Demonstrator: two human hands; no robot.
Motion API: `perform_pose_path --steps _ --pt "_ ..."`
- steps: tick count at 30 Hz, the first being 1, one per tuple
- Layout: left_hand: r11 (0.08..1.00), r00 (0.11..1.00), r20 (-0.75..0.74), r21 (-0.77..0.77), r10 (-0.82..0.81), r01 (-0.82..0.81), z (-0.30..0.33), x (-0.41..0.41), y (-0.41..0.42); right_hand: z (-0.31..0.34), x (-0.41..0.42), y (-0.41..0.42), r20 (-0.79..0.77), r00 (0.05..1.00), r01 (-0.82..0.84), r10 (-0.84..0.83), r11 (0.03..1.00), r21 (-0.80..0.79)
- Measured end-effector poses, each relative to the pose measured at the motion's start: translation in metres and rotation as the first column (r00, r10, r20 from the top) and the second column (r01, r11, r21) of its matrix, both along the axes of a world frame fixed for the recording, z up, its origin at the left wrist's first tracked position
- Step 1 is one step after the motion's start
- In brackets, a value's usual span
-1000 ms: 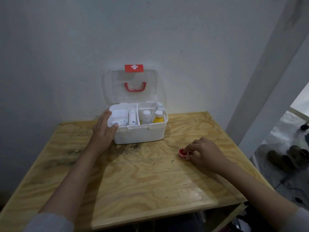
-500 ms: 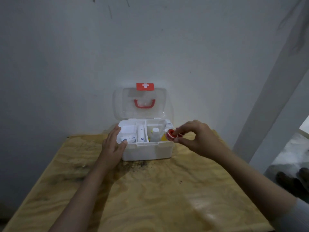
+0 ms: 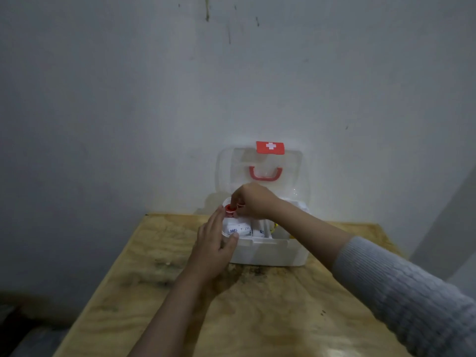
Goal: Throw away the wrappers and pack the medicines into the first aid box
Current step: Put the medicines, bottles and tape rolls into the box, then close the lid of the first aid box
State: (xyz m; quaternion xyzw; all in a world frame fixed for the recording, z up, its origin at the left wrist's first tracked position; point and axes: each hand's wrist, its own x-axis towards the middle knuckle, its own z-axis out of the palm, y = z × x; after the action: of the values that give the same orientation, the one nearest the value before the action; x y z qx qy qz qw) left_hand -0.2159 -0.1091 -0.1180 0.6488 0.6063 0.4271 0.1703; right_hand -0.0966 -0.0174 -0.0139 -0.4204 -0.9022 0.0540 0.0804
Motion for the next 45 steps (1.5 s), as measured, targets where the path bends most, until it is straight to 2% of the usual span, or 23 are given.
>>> perform_pose_path --steps 4,7,9,11,13,14,16,18,23,26,31,35,39,42,45 --pt "1.000 1.000 -0.013 -0.001 -0.010 0.010 0.000 0.000 0.001 -0.006 0.000 0.003 0.008 1.000 0.015 -0.015 0.999 -0.039" --pt "1.000 1.000 -0.001 -0.002 -0.010 0.010 0.000 0.000 0.001 0.005 0.010 0.002 -0.044 0.999 -0.014 0.013 1.000 -0.024" --pt "1.000 1.000 0.000 -0.008 -0.011 0.011 -0.001 0.000 0.001 0.020 0.021 0.001 -0.167 0.985 -0.012 0.032 0.993 0.121" --pt "1.000 1.000 0.005 -0.012 -0.014 0.014 -0.002 -0.001 0.001 0.034 0.034 0.005 -0.315 0.946 0.056 0.079 0.916 0.398" --pt "1.000 1.000 0.010 -0.026 -0.008 0.009 -0.002 0.000 0.001 0.048 0.046 0.014 -0.326 0.944 0.149 0.061 0.801 0.581" --pt "0.999 1.000 0.013 -0.033 -0.003 0.003 -0.001 0.000 0.001 0.053 0.051 0.019 -0.282 0.959 0.171 0.010 0.775 0.608" --pt "0.999 1.000 0.017 -0.046 0.005 -0.004 0.000 0.001 0.000 0.059 0.057 0.031 -0.166 0.982 0.170 -0.088 0.789 0.591" --pt "0.999 1.000 0.012 -0.051 0.006 -0.006 0.002 0.002 -0.001 0.059 0.059 0.038 -0.105 0.989 0.149 -0.109 0.807 0.571" --pt "0.998 1.000 0.013 -0.065 0.008 -0.007 0.004 0.001 -0.001 0.060 0.061 0.030 -0.227 0.973 0.093 0.052 0.807 0.583" --pt "0.996 1.000 0.022 -0.085 0.009 -0.007 0.006 0.001 -0.003 0.053 0.069 0.009 -0.273 0.954 0.041 0.121 0.852 0.521" --pt "0.997 0.988 0.149 -0.067 0.039 -0.029 0.006 0.005 -0.008 0.022 0.090 -0.036 -0.313 0.929 -0.008 0.196 0.858 0.513" --pt "0.998 0.962 0.267 -0.034 0.061 -0.054 0.010 0.009 -0.019 -0.017 0.095 -0.067 -0.301 0.930 -0.030 0.211 0.859 0.511" --pt "0.997 0.965 0.255 0.024 0.063 -0.071 0.009 0.007 -0.027 -0.047 0.096 -0.077 -0.317 0.924 -0.024 0.211 0.864 0.503" --pt "0.998 0.977 0.214 0.060 0.024 -0.038 0.011 0.007 -0.029 -0.053 0.096 -0.081 -0.275 0.941 -0.036 0.198 0.864 0.502" --pt "0.994 0.979 0.204 0.099 0.023 -0.044 0.015 0.008 -0.026 -0.055 0.096 -0.082 -0.311 0.931 -0.035 0.190 0.896 0.443"
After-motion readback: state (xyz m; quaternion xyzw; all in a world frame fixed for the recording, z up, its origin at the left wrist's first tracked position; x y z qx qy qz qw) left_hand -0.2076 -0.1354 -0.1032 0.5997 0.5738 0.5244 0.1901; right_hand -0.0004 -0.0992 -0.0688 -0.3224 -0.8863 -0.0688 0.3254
